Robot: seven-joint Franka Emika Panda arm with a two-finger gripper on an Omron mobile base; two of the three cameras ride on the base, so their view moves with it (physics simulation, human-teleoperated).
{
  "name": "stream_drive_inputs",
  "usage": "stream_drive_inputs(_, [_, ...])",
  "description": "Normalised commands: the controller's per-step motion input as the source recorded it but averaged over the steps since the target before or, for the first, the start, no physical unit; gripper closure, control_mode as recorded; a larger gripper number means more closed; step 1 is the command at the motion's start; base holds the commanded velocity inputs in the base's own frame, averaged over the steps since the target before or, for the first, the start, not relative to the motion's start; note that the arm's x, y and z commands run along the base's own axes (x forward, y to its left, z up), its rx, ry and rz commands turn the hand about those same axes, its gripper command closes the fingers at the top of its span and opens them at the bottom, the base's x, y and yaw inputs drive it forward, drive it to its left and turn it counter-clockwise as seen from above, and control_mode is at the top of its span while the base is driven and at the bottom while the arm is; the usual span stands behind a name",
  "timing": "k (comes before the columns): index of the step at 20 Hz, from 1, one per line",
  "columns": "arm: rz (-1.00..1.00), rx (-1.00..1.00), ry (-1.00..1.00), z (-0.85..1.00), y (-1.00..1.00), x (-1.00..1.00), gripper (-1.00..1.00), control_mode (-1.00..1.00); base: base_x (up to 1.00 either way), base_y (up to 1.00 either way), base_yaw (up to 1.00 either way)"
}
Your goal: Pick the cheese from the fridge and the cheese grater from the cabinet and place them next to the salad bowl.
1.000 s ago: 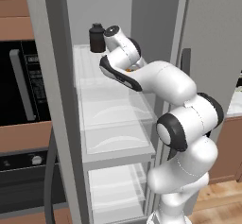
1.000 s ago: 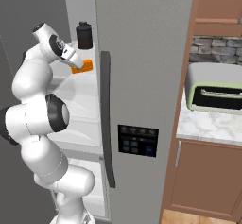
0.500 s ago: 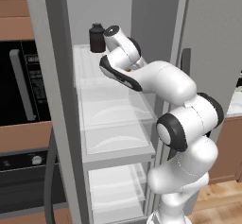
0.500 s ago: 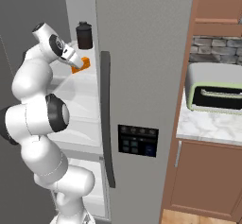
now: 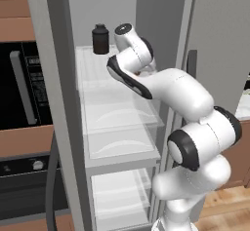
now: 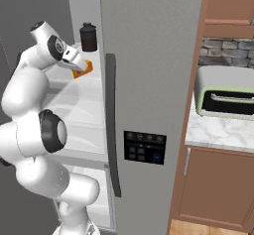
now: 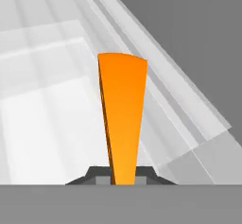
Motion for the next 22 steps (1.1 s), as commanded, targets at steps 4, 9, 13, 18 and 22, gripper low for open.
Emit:
stream_drive_inputs(4, [0.14, 0.00, 0.00, 0.18, -0.02, -0.91, 1.00, -1.00, 0.00, 0.00, 0.00])
stream_drive_inputs(9, [0.24, 0.02, 0.00, 0.39, -0.08, -0.87, 1.00, -1.00, 0.00, 0.00, 0.00])
stream_drive_inputs(13, [0.32, 0.00, 0.11, 0.05, -0.13, -0.63, 1.00, -1.00, 0.00, 0.00, 0.00])
stream_drive_inputs(18, [0.31, 0.00, 0.05, 0.00, -0.01, -0.82, 1.00, -1.00, 0.00, 0.00, 0.00])
stream_drive_inputs(22, [0.14, 0.00, 0.13, 0.06, 0.00, -0.80, 1.00, -1.00, 0.00, 0.00, 0.00])
